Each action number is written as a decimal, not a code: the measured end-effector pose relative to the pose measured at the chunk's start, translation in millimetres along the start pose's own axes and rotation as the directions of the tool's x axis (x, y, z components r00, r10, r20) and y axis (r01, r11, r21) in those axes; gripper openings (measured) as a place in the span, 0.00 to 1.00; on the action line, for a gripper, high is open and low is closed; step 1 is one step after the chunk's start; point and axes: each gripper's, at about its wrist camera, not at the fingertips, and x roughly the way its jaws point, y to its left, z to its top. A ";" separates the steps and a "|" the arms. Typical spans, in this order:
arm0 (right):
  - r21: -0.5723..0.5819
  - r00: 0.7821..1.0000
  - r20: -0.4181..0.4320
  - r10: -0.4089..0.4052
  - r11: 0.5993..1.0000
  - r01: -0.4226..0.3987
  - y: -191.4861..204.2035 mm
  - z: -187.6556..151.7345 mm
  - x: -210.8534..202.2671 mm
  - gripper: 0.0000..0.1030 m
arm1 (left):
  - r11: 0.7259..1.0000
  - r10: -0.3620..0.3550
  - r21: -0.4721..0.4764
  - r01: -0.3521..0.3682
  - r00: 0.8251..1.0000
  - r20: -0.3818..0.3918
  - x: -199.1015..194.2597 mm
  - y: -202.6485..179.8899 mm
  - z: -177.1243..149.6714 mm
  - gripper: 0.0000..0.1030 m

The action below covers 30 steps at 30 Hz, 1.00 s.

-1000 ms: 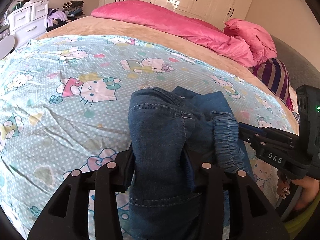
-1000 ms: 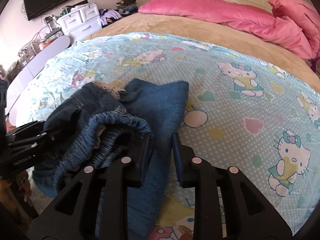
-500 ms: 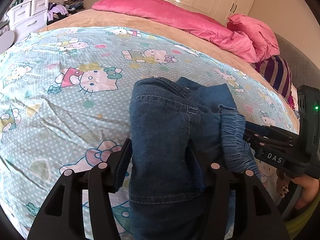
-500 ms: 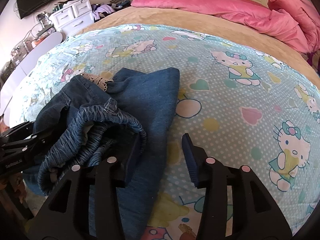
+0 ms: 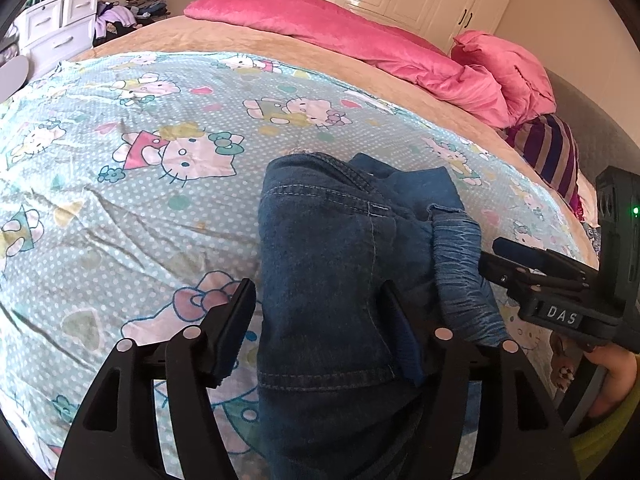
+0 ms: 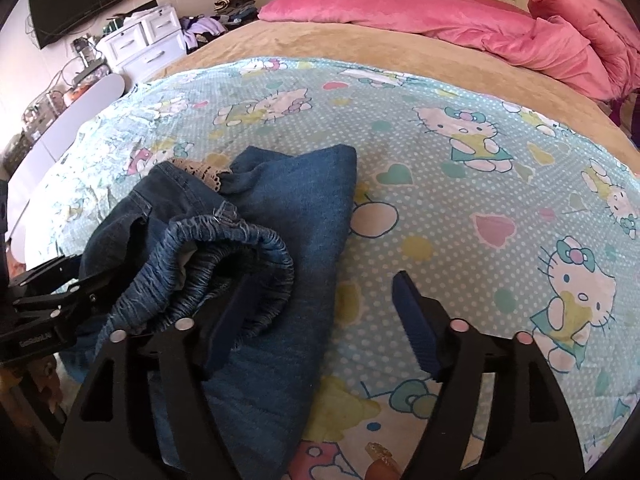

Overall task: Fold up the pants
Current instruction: 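Lay the folded pants down and open both grippers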

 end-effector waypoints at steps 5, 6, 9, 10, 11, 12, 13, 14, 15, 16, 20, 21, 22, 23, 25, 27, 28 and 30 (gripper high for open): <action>0.037 1.000 0.021 0.013 0.999 -0.014 -4.9 2.5 -8.8 0.81 | 1.000 0.000 0.005 0.000 1.000 0.005 -5.1 -0.5 -1.8 0.73; 0.041 1.000 0.025 0.015 0.999 -0.016 -5.1 2.8 -10.6 0.82 | 1.000 -0.001 0.005 0.001 1.000 0.005 -5.6 -0.4 -2.2 0.73; 0.042 0.999 0.030 0.019 0.999 -0.020 -4.8 2.8 -15.0 0.85 | 1.000 -0.002 -0.002 0.002 1.000 0.002 -7.6 -0.1 -3.2 0.74; 0.041 0.999 0.031 0.020 0.999 -0.022 -4.7 2.8 -16.1 0.86 | 1.000 -0.002 -0.004 0.002 1.000 0.006 -9.7 0.0 -3.8 0.82; 0.040 0.999 0.031 0.021 0.999 -0.022 -4.0 2.7 -17.4 0.87 | 1.000 0.001 -0.004 -0.001 1.000 0.010 -10.9 -0.4 -3.6 0.88; 0.040 0.999 0.032 0.021 0.999 -0.022 -4.0 2.3 -18.8 0.88 | 1.000 0.004 -0.002 -0.004 1.000 0.014 -12.5 -0.7 -3.7 0.88; 0.040 0.999 0.035 0.022 0.999 -0.023 -3.9 2.1 -20.3 0.89 | 1.000 0.005 0.000 -0.005 1.000 0.018 -14.6 -1.0 -4.0 0.88; 0.040 0.999 0.040 0.027 0.999 -0.028 -3.2 2.2 -22.2 0.90 | 1.000 0.005 0.000 -0.005 1.000 0.019 -16.2 -0.7 -4.2 0.88; 0.040 0.999 0.042 0.029 0.999 -0.031 -2.6 1.9 -23.8 0.90 | 1.000 0.006 -0.001 -0.006 1.000 0.021 -17.4 -0.6 -4.4 0.88; 0.039 0.999 0.045 0.030 0.999 -0.032 -2.3 1.6 -25.7 0.91 | 1.000 0.008 -0.003 -0.008 1.000 0.023 -18.7 -0.4 -4.6 0.90; 0.027 0.997 0.063 0.038 0.999 -0.039 1.0 0.8 -35.0 0.91 | 1.000 0.021 -0.001 -0.021 0.999 0.024 -24.1 0.4 -6.2 0.93; 0.024 0.997 0.067 0.041 0.999 -0.043 1.2 0.6 -37.1 0.91 | 1.000 0.022 -0.002 -0.022 0.999 0.026 -25.6 1.0 -6.3 0.94; 0.022 0.996 0.071 0.046 0.999 -0.048 1.9 0.2 -39.7 0.91 | 1.000 0.024 -0.004 -0.024 0.999 0.029 -28.2 0.9 -6.7 0.96; 0.021 0.996 0.079 0.048 0.999 -0.050 2.7 -0.7 -43.3 0.91 | 1.000 0.026 -0.003 -0.026 0.999 0.034 -31.4 0.5 -7.1 0.96; 0.018 0.994 0.092 0.053 0.998 -0.055 4.0 -1.8 -48.6 0.91 | 0.999 0.032 -0.001 -0.032 0.999 0.042 -37.2 -0.5 -7.5 0.96; 0.015 0.993 0.106 0.056 0.998 -0.058 5.2 -3.0 -55.0 0.91 | 0.999 0.039 0.002 -0.039 0.998 0.053 -43.4 -1.4 -8.7 0.96; 0.015 0.992 0.114 0.057 0.998 -0.059 5.6 -3.8 -59.1 0.91 | 0.999 0.044 0.005 -0.044 0.997 0.060 -47.7 -2.4 -9.3 0.96; 0.014 0.989 0.131 0.066 0.998 -0.068 6.8 -5.8 -66.9 0.91 | 0.999 0.049 0.009 -0.050 0.996 0.069 -54.8 -4.1 -10.0 0.96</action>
